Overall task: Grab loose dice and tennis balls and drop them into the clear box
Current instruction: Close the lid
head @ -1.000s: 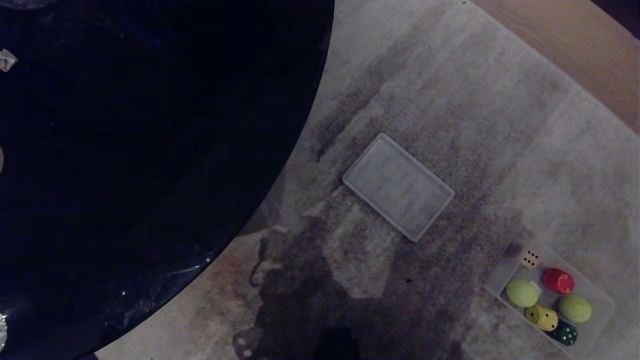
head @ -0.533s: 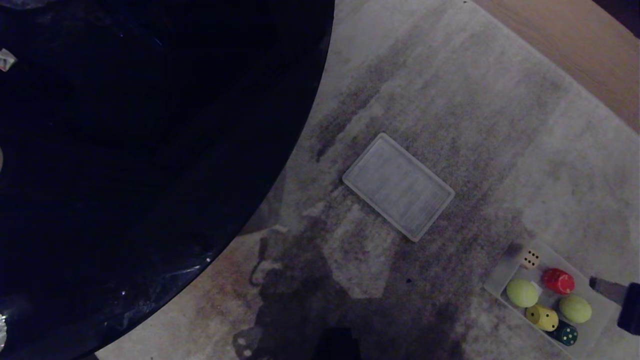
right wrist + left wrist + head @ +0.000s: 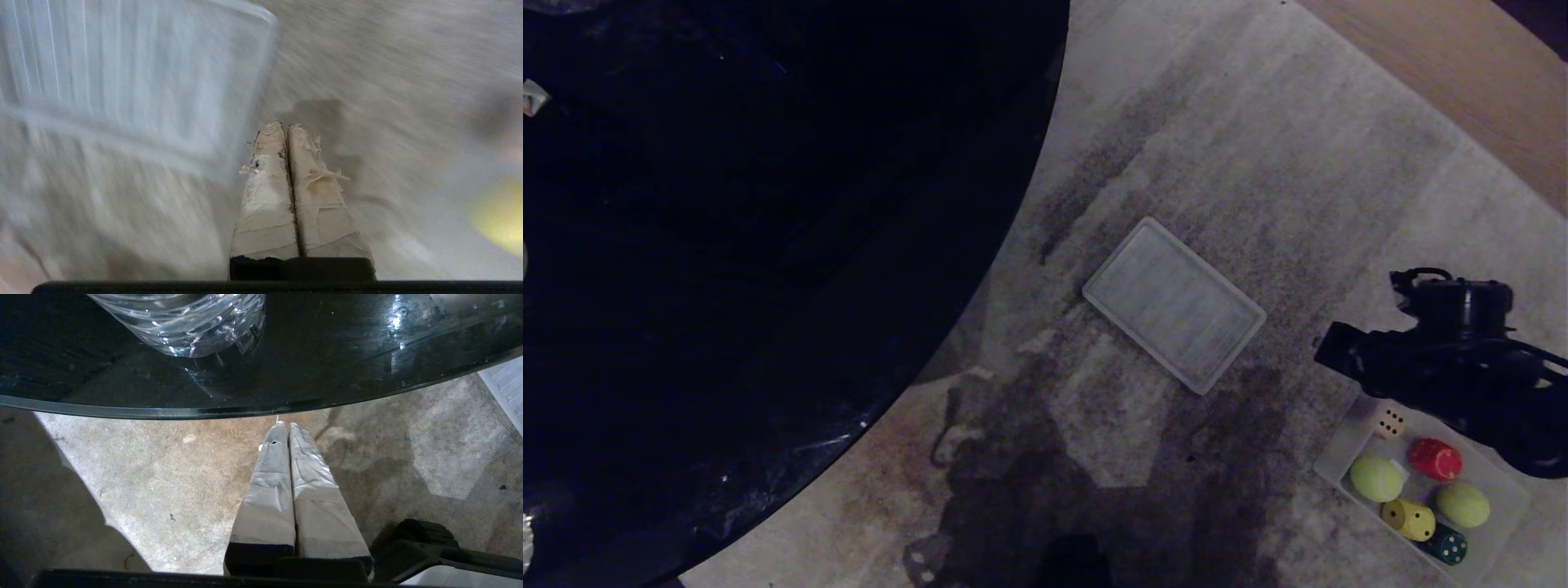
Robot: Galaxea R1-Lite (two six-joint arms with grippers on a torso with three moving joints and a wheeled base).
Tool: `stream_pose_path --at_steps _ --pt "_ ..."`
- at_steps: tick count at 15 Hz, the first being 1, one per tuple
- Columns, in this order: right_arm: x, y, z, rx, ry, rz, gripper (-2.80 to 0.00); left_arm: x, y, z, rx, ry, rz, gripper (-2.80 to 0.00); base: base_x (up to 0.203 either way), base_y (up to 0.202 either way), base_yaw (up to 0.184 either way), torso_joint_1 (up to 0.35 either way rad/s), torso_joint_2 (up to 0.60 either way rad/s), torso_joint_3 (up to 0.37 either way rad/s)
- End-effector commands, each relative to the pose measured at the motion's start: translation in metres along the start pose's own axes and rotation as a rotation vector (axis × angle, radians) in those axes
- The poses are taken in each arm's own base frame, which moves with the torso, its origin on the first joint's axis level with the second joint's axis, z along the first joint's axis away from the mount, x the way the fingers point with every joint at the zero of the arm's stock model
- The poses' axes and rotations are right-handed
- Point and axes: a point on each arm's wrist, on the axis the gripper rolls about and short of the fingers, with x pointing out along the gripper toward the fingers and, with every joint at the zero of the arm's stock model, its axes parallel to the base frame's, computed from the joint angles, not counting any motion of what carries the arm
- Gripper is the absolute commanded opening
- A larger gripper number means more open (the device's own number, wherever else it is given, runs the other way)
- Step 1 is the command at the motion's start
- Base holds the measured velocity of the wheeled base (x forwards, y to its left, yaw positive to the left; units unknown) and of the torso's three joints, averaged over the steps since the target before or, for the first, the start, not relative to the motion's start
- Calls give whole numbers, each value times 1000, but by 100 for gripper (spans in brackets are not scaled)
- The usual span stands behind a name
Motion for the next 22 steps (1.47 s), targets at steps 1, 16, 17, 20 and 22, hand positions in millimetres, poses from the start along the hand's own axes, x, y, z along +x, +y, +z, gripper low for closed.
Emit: stream_pose_path --at_steps 1,16,17,20,22 --pt "61 -1 -33 9 80 -9 0 0 0 0 -1 2 1 -280 0 0 0 0 0 0" --pt "118 6 -45 -16 23 -36 0 0 0 0 -1 2 1 -280 0 0 0 0 0 0" --pt "122 6 -48 -18 24 -38 -280 0 0 0 -1 2 1 -280 0 0 0 0 0 0" --pt "130 8 -49 -22 15 -37 -280 0 0 0 -1 2 1 -280 0 0 0 0 0 0" --pt "134 10 -51 -26 14 -31 -280 0 0 0 -1 2 1 -280 0 0 0 0 0 0"
